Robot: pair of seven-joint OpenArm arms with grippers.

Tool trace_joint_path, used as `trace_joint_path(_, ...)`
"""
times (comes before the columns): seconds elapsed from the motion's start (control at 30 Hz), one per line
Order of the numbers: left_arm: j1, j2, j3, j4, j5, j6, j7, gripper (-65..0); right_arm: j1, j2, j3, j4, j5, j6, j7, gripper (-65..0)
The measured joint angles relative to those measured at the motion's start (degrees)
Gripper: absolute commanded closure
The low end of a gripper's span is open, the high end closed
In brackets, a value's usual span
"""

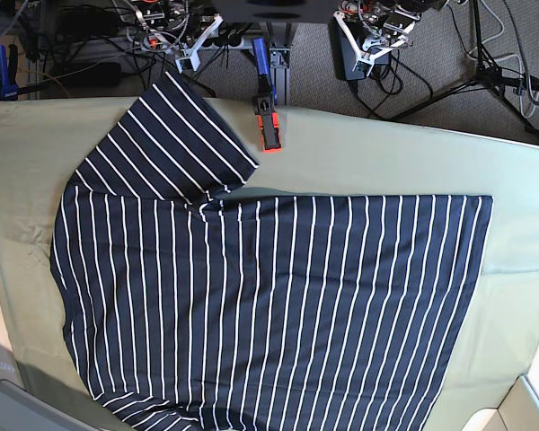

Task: Fold the T-shirt properly

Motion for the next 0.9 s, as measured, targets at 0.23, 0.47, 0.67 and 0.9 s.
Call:
trace_joint_path(0.23,0.0,0.0,0.0,0.0,0.0,-0.2,-0.2,-19.9,0.0,0.0,0.0,0.0,-0.2,0.0,0.0,-6.4)
trace_joint_path(0.47,0.1,0.0,0.0,0.0,1.6,-0.2,-0.7,-19.9,0.0,0.0,0.0,0.0,-0.2,-0.1,0.0,-6.4)
trace_joint_path(0.67,1.9,-2.1,0.1,0.2,1.7,-0.2,-1.1,-19.5,-3.1,0.5,0.0,1.5,-0.2,0.0,0.1,-6.4)
trace_joint_path(0.9,8.8,-7.0,0.1,8.3,1.6,-9.7,-5.2,-19.4,-12.0,2.9,0.0,10.4,-3.0,0.8,-0.1,-6.4)
